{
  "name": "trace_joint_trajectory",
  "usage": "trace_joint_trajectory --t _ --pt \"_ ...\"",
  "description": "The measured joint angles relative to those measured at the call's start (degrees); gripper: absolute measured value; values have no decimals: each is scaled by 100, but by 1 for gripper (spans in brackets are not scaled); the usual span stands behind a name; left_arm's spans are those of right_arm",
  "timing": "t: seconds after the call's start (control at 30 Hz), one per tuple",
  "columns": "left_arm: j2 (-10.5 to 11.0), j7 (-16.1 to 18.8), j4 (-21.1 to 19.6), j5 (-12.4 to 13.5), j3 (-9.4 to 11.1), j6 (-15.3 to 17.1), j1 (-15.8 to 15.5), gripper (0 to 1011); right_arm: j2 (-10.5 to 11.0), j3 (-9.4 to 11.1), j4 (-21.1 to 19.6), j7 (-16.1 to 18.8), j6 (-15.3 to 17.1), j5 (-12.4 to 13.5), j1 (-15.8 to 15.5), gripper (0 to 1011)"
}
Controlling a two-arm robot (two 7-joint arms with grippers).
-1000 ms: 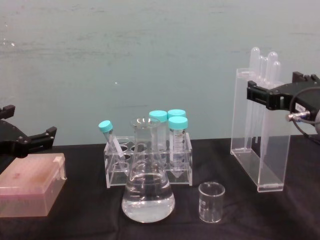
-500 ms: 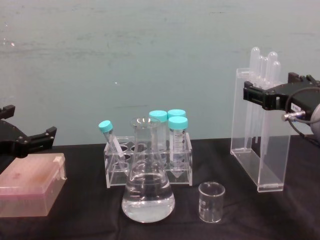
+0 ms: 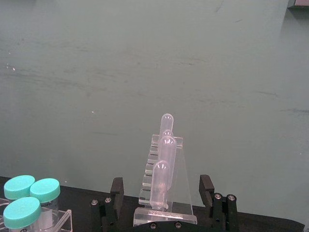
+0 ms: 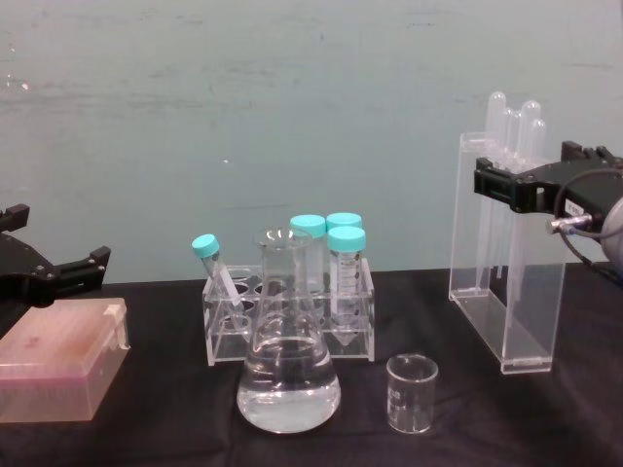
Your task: Place the experimental apparatus aside using one hand.
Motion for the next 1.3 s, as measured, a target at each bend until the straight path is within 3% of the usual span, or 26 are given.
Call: trace_joint_trajectory --t 0.6,1.3 --pt "0 0 0 0 0 0 0 1000 -187 190 212 113 21 -118 132 1000" --pt "0 0 0 0 0 0 0 1000 -212 291 294 273 126 -59 214 1000"
